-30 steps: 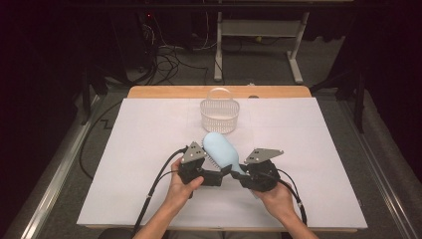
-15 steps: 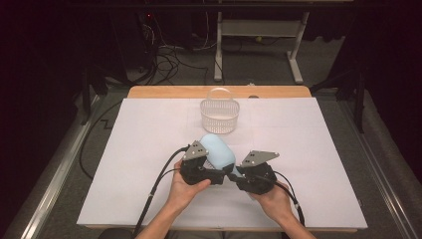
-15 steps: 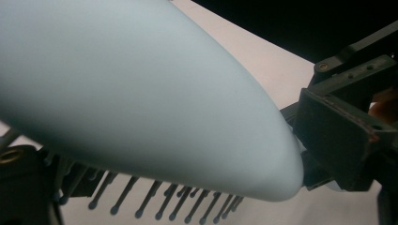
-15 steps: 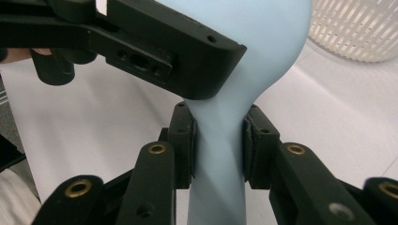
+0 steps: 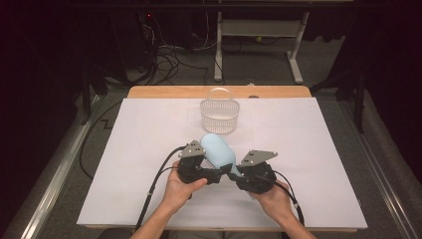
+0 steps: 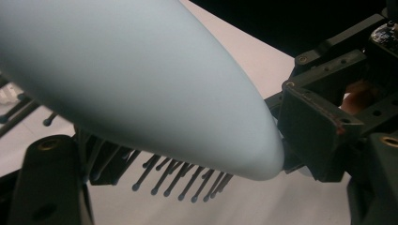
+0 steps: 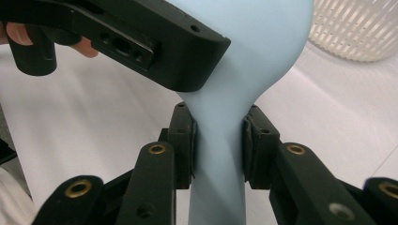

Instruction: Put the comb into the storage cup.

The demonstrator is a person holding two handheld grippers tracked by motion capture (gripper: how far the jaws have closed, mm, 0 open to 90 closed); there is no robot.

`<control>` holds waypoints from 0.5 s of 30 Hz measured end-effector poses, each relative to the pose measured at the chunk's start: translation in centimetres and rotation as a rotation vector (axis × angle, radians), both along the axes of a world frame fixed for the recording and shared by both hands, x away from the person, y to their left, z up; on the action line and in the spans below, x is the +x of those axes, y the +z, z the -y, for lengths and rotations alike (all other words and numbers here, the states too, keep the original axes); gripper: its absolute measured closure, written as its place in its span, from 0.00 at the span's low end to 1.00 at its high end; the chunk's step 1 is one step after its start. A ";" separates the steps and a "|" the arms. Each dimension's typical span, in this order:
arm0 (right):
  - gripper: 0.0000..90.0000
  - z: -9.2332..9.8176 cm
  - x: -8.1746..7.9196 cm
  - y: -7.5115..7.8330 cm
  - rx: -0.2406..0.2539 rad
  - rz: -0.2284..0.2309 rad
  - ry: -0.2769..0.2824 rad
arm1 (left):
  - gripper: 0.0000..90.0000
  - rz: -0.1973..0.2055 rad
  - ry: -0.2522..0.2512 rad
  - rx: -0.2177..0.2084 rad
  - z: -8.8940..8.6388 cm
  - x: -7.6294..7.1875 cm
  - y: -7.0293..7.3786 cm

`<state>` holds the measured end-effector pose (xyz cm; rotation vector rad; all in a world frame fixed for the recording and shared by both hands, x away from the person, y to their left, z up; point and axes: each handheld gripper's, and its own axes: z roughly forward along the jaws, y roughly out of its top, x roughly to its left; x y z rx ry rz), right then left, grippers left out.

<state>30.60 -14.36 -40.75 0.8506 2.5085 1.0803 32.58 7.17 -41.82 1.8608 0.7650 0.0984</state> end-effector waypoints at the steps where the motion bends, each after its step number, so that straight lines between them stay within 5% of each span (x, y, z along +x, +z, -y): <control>1: 0.78 0.0 0.0 0.0 -0.001 0.001 0.000 | 0.27 -0.001 0.001 -0.004 -0.1 0.0 0.0; 15: 0.77 -1.0 0.4 0.1 -0.023 0.012 0.017 | 0.41 0.015 -0.008 -0.048 -1.4 -0.1 0.9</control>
